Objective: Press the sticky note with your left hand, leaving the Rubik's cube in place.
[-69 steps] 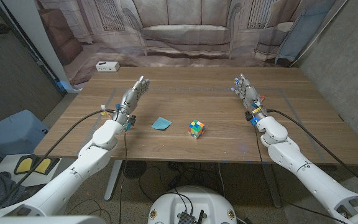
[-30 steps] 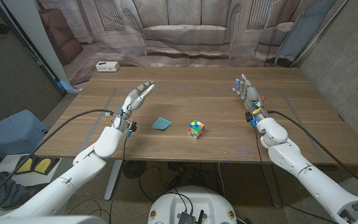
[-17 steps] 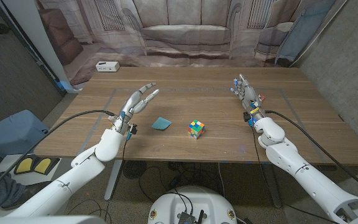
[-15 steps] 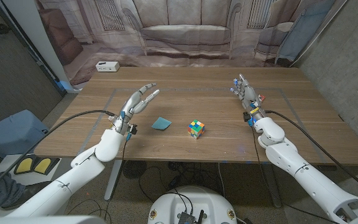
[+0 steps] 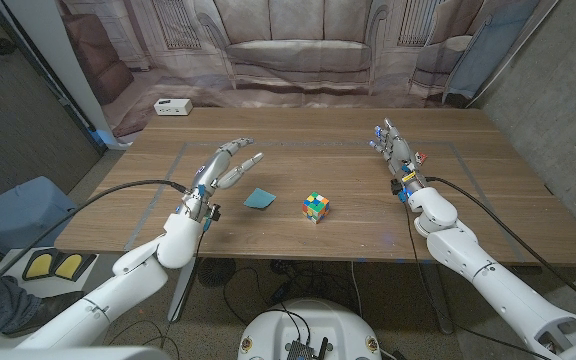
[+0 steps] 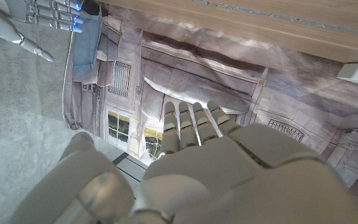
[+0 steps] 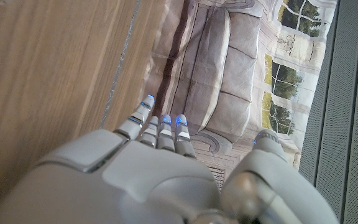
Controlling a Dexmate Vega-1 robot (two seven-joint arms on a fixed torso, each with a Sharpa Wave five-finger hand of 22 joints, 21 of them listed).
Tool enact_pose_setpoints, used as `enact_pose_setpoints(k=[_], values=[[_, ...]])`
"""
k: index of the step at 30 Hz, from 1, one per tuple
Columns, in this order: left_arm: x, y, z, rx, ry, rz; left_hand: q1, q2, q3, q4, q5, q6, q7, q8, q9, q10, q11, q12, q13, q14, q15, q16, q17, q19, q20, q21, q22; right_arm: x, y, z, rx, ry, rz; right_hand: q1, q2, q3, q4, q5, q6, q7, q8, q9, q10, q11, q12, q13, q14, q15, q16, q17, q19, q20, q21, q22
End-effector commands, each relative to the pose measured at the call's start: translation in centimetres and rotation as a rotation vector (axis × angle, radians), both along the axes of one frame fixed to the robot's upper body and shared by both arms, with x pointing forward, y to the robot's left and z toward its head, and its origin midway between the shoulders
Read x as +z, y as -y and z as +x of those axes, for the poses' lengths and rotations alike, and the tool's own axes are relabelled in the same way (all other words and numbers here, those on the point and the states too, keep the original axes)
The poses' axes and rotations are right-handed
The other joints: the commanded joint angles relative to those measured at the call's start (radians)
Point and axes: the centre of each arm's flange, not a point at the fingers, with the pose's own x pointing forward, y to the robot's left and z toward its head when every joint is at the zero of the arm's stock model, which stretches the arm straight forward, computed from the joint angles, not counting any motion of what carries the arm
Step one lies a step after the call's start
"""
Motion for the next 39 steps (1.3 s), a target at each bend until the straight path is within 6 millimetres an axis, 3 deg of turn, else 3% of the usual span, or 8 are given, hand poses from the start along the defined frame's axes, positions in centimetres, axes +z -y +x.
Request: enact_pose_setpoints(k=[1,6,10,22,29,35,39], values=[[-0.2,0.4,-0.7,0.127,0.029,0.058,0.004,0.004,-0.003,-0.001,-0.003,0.038,0.006,0.01,0.003,0.008,0.006,0.0,0.003,0.008,0.002,-0.004,0.003,-0.003,0.012,-0.012,0.003,0.0,0.1,0.3,0.005,-0.007,0.005,0.004,0.012,0.002,-0.004,-0.001,0.001,-0.004,-0.002,0.001,0.008,0.007,-0.002,0.002,0.006,0.006,0.003,-0.001,0.009,-0.001,-0.003,0.005],[0.1,0.6,-0.6,0.159,0.014,0.088,-0.007,0.003,-0.009,0.003,-0.004,0.077,0.003,0.016,0.003,-0.004,0.011,-0.007,0.003,-0.004,0.013,-0.011,0.004,-0.012,0.022,-0.027,0.004,-0.1,0.2,0.4,0.005,-0.01,0.01,0.004,0.013,0.002,-0.005,-0.001,0.001,-0.006,-0.003,0.001,0.007,0.007,-0.003,0.002,0.006,0.006,0.003,-0.001,0.011,-0.001,-0.004,0.005],[0.3,0.8,-0.6,0.189,-0.002,0.113,-0.026,-0.001,-0.021,0.01,-0.005,0.13,0.002,0.023,0.004,-0.011,0.022,-0.011,0.003,-0.015,0.036,-0.015,0.005,-0.022,0.064,-0.046,0.005,-0.3,0.3,0.4,-0.001,-0.012,0.01,0.004,0.014,0.002,-0.006,-0.001,0.002,-0.006,-0.003,0.001,0.008,0.007,-0.003,0.002,0.007,0.007,0.003,-0.001,0.011,0.001,-0.006,0.005],[1.1,1.6,-0.2,0.244,-0.057,0.183,-0.059,-0.009,-0.043,0.022,-0.001,0.242,0.008,0.038,0.004,-0.041,0.031,-0.024,0.004,-0.054,0.058,-0.025,0.006,-0.038,0.101,-0.08,0.007,-0.5,0.6,0.3,-0.013,-0.014,0.021,0.003,0.016,0.001,-0.006,-0.001,0.005,-0.007,-0.002,0.001,0.011,0.008,-0.003,0.002,0.009,0.007,0.003,-0.002,0.013,0.002,-0.01,0.005],[1.6,2.2,-0.1,0.26,-0.084,0.232,-0.077,-0.014,-0.058,0.028,0.005,0.334,0.016,0.053,0.004,-0.059,0.017,-0.028,0.003,-0.079,0.076,-0.024,0.006,-0.042,0.132,-0.101,0.008,-0.7,0.7,0.2,-0.018,-0.017,0.026,0.002,0.016,0.0,-0.007,-0.001,0.006,-0.01,-0.002,0.001,0.013,0.01,-0.002,0.002,0.01,0.008,0.003,-0.002,0.014,0.003,-0.013,0.005],[1.8,2.7,-0.1,0.266,-0.092,0.274,-0.085,-0.016,-0.068,0.031,0.012,0.428,0.017,0.071,0.004,-0.058,-0.008,-0.025,0.003,-0.089,0.083,-0.022,0.006,-0.04,0.138,-0.118,0.008,-0.7,0.8,0.2,-0.018,-0.016,0.024,0.002,0.016,0.0,-0.007,-0.001,0.009,-0.012,-0.001,0.001,0.015,0.008,-0.002,0.002,0.013,0.005,0.004,-0.002,0.016,0.003,-0.014,0.005],[1.7,3.0,0.0,0.272,-0.106,0.295,-0.086,-0.017,-0.071,0.031,0.014,0.441,0.019,0.07,0.004,-0.062,-0.019,-0.026,0.003,-0.098,0.074,-0.024,0.006,-0.043,0.14,-0.124,0.008,-0.8,0.8,0.2,-0.019,-0.019,0.025,0.001,0.017,-0.001,-0.007,-0.001,0.01,-0.012,-0.001,0.001,0.016,0.007,-0.002,0.002,0.013,0.005,0.004,-0.002,0.017,0.004,-0.016,0.005]])
